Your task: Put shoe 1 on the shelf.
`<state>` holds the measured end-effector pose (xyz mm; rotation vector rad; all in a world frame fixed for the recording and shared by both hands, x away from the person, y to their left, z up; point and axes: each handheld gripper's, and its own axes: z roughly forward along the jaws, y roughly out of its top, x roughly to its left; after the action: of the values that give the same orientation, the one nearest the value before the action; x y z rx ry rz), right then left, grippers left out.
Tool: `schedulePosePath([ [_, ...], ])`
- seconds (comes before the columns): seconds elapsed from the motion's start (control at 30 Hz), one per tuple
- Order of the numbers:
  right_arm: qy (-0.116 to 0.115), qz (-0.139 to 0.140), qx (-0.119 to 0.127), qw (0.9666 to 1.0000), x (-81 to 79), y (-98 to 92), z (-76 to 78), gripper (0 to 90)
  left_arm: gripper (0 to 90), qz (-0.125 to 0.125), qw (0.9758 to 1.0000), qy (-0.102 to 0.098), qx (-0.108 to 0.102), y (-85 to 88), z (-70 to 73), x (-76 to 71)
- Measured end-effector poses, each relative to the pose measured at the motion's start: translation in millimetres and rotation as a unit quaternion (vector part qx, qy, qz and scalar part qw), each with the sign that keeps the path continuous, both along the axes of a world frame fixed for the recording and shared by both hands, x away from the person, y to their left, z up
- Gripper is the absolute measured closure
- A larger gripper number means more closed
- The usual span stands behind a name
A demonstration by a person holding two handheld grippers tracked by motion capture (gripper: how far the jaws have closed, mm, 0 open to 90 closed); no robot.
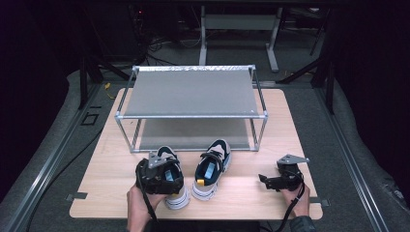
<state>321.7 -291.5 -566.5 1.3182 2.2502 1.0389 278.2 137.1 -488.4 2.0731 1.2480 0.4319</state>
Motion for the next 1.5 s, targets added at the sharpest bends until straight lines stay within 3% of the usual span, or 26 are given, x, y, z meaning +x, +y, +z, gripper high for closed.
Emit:
schedulePosePath([
  [0.1,-0.001,0.0,0.002,1.0,-0.2,-0.2,0.0,5.2,0.7,-0.001,0.9998,-0.004,0.019,-3.2,-4.0,-0.2],
  [0.3,-0.002,0.0,0.001,1.0,-0.4,0.0,0.0,5.2,1.9,0.003,0.9994,-0.013,0.032,3.1,-3.1,-6.7],
  [0.67,-0.003,0.001,0.0,1.0,-0.3,-0.3,0.1,5.2,2.7,0.039,0.9981,-0.021,0.043,39.8,-3.0,-29.0],
  [0.8,-0.003,0.0,0.0,1.0,-0.3,-0.2,0.1,5.2,1.0,0.06,0.9974,-0.022,0.031,51.0,-4.8,-36.9],
  [0.93,-0.003,0.0,0.0,1.0,-0.2,-0.1,0.1,5.2,0.0,0.067,0.9973,-0.026,0.016,46.0,-11.2,-41.3],
  [1.17,-0.001,-0.002,-0.001,1.0,-0.4,0.3,0.0,5.4,0.0,0.093,0.9953,-0.026,-0.008,35.4,-33.1,-31.0],
  [1.3,-0.001,-0.002,-0.001,1.0,-0.4,0.4,0.0,5.4,0.4,0.109,0.9933,-0.037,-0.015,33.6,-38.7,-27.4],
  [1.5,-0.002,-0.001,-0.001,1.0,-0.2,0.2,0.0,5.4,7.3,0.11,0.9932,-0.034,-0.021,33.2,-46.1,-24.6],
])
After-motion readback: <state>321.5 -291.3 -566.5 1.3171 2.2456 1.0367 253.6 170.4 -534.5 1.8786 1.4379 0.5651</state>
